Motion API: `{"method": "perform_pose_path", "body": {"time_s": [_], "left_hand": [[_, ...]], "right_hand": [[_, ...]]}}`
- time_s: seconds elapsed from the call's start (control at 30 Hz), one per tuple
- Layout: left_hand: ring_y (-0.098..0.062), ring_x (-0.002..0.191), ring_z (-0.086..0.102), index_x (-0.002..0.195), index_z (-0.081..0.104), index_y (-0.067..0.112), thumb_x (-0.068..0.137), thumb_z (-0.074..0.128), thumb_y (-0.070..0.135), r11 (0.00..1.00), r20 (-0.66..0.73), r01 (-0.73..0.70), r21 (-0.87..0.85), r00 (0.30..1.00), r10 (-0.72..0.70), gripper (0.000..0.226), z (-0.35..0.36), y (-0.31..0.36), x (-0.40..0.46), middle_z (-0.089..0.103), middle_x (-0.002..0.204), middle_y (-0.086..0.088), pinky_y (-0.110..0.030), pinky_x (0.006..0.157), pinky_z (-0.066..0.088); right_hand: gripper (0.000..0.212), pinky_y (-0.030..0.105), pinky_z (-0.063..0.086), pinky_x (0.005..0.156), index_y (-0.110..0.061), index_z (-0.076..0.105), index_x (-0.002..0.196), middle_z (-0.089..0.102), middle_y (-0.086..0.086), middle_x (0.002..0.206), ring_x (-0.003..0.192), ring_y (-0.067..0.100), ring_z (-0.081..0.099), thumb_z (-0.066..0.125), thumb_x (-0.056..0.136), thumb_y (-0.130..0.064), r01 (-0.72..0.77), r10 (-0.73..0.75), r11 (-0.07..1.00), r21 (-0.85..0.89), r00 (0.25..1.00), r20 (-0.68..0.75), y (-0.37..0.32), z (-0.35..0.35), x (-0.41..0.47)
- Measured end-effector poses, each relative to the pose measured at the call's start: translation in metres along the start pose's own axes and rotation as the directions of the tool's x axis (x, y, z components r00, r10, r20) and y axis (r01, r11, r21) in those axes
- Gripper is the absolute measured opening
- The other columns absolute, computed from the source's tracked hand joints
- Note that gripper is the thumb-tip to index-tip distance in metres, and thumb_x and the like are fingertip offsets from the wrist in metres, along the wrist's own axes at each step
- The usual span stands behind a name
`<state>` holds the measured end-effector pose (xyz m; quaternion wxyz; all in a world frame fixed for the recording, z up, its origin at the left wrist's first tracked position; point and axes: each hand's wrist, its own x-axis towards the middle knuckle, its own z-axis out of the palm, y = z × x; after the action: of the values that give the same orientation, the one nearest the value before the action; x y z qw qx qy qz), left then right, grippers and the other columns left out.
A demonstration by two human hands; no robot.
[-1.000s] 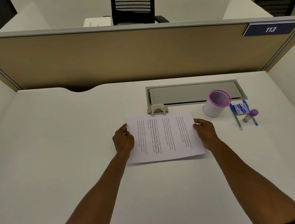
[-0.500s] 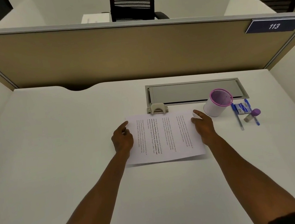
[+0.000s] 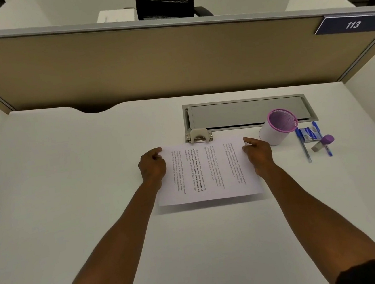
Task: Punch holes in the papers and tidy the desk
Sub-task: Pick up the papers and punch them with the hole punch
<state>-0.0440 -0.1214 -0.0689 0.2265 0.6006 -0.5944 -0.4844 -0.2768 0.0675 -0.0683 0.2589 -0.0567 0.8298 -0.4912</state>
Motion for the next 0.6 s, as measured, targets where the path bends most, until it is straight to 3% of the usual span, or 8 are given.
{"method": "perform_pose_path", "body": {"time_s": [0.17,0.3,0.4,0.5,0.6], "left_hand": [[-0.016,0.105,0.057,0.118,0.071,0.016,0.098,0.05,0.01,0.999,-0.01,0.01,-0.041,1.0,-0.011,0.03,-0.001,-0.002,0.0,0.066,0.128,-0.004,-0.025,0.093,0.044],[-0.02,0.108,0.063,0.113,0.073,0.014,0.095,0.049,0.003,0.998,-0.081,-0.041,-0.046,0.996,0.037,0.032,-0.002,0.005,0.002,0.069,0.121,-0.004,-0.03,0.099,0.05],[-0.019,0.102,0.066,0.108,0.075,0.013,0.093,0.054,0.001,0.996,-0.114,-0.072,-0.048,0.991,0.066,0.029,-0.002,0.01,0.006,0.072,0.11,-0.003,-0.026,0.094,0.051],[-0.016,0.089,0.064,0.109,0.074,0.011,0.091,0.058,0.0,0.988,-0.104,-0.151,0.032,0.983,0.153,0.027,-0.003,0.013,0.012,0.073,0.103,-0.007,-0.026,0.092,0.051],[-0.022,0.089,0.068,0.112,0.073,0.009,0.089,0.061,-0.001,0.96,-0.053,-0.239,0.148,0.967,0.249,0.027,-0.006,0.014,0.018,0.073,0.1,-0.011,-0.021,0.086,0.047]], "right_hand": [[0.038,0.04,0.041,0.11,-0.016,0.063,0.128,0.057,0.004,0.139,0.122,0.026,0.054,0.058,0.091,-0.008,0.007,-0.007,1.0,0.003,1.0,-0.008,0.004,0.001,0.003],[0.037,0.033,0.043,0.104,-0.018,0.065,0.125,0.059,0.002,0.136,0.118,0.023,0.056,0.058,0.09,-0.008,0.027,-0.027,1.0,0.007,0.999,-0.038,0.005,0.003,0.003],[0.033,0.028,0.041,0.101,-0.017,0.066,0.122,0.062,0.002,0.132,0.117,0.022,0.058,0.06,0.091,-0.01,0.045,-0.046,0.999,-0.013,0.996,-0.074,0.008,0.004,0.004],[0.027,0.026,0.039,0.1,-0.013,0.069,0.118,0.067,0.005,0.124,0.114,0.022,0.061,0.063,0.091,-0.015,0.103,-0.11,0.993,-0.056,0.985,-0.135,0.007,0.007,0.004],[0.024,0.032,0.044,0.105,-0.011,0.071,0.113,0.071,0.008,0.116,0.108,0.024,0.064,0.065,0.09,-0.014,0.157,-0.179,0.98,-0.123,0.964,-0.195,0.002,0.01,0.006]]}}
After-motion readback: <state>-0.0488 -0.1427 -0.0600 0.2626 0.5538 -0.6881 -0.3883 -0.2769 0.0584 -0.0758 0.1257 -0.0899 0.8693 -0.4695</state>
